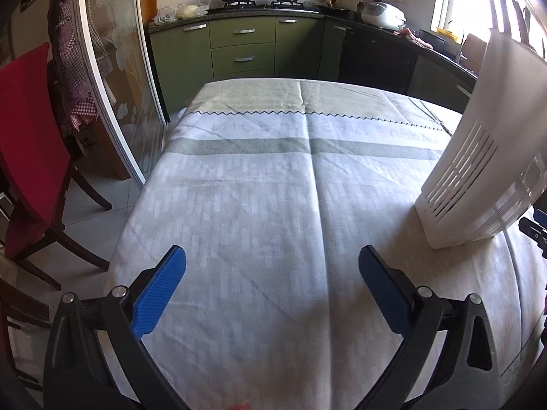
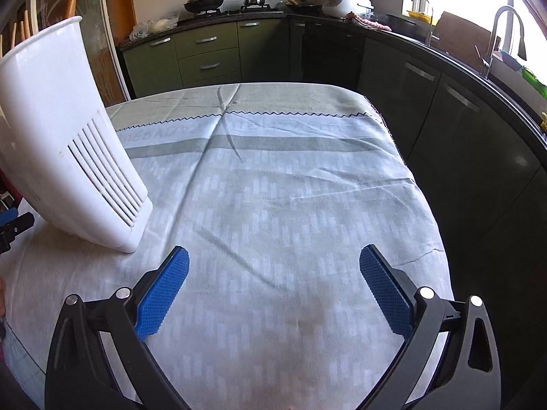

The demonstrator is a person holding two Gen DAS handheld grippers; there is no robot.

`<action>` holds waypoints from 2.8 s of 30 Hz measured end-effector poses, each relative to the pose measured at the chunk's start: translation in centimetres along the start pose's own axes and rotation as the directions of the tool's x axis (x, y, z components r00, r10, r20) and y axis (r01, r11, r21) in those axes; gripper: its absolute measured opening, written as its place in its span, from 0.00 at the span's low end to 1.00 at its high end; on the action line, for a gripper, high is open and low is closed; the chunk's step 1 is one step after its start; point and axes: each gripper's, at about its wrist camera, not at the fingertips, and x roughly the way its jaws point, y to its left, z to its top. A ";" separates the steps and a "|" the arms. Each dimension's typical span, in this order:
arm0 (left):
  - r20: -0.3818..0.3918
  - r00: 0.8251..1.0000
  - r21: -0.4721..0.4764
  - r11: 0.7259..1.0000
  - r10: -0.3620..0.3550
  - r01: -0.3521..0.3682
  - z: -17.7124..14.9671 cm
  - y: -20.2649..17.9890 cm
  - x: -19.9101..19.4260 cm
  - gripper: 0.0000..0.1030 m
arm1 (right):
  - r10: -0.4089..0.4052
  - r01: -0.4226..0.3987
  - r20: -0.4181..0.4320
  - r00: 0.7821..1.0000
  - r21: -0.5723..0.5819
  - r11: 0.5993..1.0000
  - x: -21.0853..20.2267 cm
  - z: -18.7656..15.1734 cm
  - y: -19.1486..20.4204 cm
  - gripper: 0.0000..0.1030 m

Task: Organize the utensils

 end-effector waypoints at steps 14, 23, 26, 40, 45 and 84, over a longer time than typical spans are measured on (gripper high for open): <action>-0.059 0.998 0.034 0.999 0.013 -0.011 0.6 -0.5 1.5 0.95 | -0.018 0.018 -0.070 0.997 0.004 1.000 2.0 0.6 -0.3 0.97; -0.059 0.998 0.035 0.999 0.010 -0.008 0.9 -0.3 1.8 0.95 | -0.018 0.019 -0.070 0.997 0.004 1.000 2.0 0.5 -0.4 0.97; -0.059 0.998 0.035 0.999 0.010 -0.008 0.9 -0.3 1.8 0.95 | -0.018 0.019 -0.069 0.997 0.004 1.000 2.0 0.5 -0.3 0.97; -0.059 0.998 0.034 0.999 0.009 -0.007 0.9 -0.3 1.8 0.95 | -0.018 0.019 -0.069 0.997 0.004 1.000 2.0 0.5 -0.4 0.97; -0.059 0.998 0.034 0.999 0.009 -0.007 1.0 -0.2 1.8 0.95 | -0.018 0.019 -0.069 0.997 0.004 1.000 1.9 0.5 -0.3 0.97; -0.059 0.998 0.034 0.999 0.010 -0.008 1.0 -0.3 1.8 0.95 | -0.018 0.019 -0.069 0.997 0.005 1.000 1.9 0.5 -0.2 0.97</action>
